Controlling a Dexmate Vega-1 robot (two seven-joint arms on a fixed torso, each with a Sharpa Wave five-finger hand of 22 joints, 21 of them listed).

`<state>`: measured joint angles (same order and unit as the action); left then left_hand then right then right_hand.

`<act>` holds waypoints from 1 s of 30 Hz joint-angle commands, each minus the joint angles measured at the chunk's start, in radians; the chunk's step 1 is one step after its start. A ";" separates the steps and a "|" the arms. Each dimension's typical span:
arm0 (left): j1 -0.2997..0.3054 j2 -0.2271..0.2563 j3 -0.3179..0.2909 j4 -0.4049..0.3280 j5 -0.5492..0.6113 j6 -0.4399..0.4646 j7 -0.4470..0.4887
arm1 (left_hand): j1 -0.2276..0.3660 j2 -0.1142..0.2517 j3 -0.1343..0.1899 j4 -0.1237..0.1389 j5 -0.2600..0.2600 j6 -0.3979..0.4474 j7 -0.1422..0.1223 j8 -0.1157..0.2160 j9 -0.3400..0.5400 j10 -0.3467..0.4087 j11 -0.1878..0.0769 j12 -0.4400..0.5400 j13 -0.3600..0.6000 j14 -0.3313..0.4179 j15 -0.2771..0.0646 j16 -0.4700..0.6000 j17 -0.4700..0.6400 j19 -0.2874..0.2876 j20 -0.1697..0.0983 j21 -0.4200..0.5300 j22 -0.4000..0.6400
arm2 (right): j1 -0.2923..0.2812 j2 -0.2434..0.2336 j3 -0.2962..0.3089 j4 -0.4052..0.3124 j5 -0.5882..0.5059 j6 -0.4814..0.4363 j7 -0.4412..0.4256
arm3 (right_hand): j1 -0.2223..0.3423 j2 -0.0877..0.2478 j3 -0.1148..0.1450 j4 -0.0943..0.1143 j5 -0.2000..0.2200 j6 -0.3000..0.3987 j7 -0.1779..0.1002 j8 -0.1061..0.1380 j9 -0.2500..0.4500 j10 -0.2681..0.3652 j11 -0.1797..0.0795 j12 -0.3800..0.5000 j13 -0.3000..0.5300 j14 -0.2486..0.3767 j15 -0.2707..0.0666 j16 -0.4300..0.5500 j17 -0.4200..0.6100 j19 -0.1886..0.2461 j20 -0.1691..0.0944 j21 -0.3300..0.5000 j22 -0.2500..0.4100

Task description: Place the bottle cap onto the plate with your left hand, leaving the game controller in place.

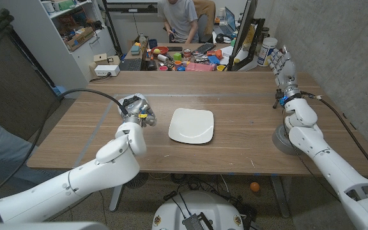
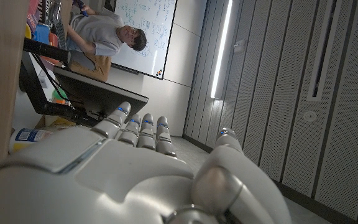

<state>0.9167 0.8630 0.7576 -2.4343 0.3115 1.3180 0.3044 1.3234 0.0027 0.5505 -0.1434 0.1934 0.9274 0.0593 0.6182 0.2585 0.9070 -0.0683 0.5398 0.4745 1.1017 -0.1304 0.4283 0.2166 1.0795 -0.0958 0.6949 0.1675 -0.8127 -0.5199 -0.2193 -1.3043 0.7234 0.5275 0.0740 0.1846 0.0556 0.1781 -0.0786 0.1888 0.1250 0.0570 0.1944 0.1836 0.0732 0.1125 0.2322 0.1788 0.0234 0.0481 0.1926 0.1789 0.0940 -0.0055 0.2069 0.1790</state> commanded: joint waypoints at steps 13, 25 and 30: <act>-0.506 -0.065 0.222 0.363 0.043 -0.430 -0.261 | -0.010 0.012 0.019 0.004 0.010 0.006 -0.023 0.000 0.000 0.040 -0.060 -0.010 0.029 0.006 -0.061 -0.030 0.022 -0.032 0.009 -0.019 0.002 | -0.029 -0.007 0.024 -0.018 -0.022 -0.008 -0.061 | -0.001 -0.003 -0.005 0.001 0.008 0.001 0.005 0.001 0.003 0.011 0.007 -0.001 0.005 0.006 0.009 -0.003 0.004 0.007 0.002 0.002 0.004; -0.660 -0.273 0.321 0.698 0.092 -0.586 -0.486 | -0.018 0.011 0.021 0.004 0.008 0.010 -0.030 0.000 -0.008 0.042 -0.065 -0.019 0.034 -0.003 -0.063 -0.039 0.033 -0.050 0.012 -0.028 0.002 | 0.010 0.023 0.030 0.021 -0.030 0.028 -0.079 | 0.000 -0.003 -0.005 0.000 0.008 0.004 0.004 0.002 0.003 0.013 0.004 -0.002 0.005 0.008 0.009 -0.003 0.004 0.007 0.002 0.001 0.004; -0.632 -0.222 0.301 0.637 0.097 -0.579 -0.550 | -0.019 0.010 0.022 0.004 0.007 0.010 -0.031 0.000 -0.011 0.047 -0.068 -0.020 0.036 0.000 -0.064 -0.041 0.037 -0.056 0.016 -0.031 0.002 | 0.036 0.029 0.020 0.037 -0.045 0.018 -0.090 | -0.001 -0.003 -0.005 0.000 0.009 0.003 0.004 0.001 0.003 0.013 0.004 -0.003 0.005 0.007 0.009 -0.004 0.004 0.008 0.002 0.001 0.004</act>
<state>0.3307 0.6709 1.0287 -1.8785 0.3830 0.8107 -0.0878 1.3091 0.0095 0.5560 -0.1460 0.2029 0.9339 0.0332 0.6145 0.2446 0.8981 -0.0815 0.5222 0.5069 1.0744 -0.1589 0.3890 0.2490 1.0280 -0.0803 0.6689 0.1677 -0.8188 -0.5089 -0.1926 -1.2995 0.7000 0.5391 0.0080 0.1847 0.0556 0.1754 -0.0813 0.1928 0.1250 0.0571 0.1944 0.1835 0.0805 0.1162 0.2322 0.1788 0.0270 0.0517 0.1925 0.1788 0.0938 -0.0054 0.2069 0.1790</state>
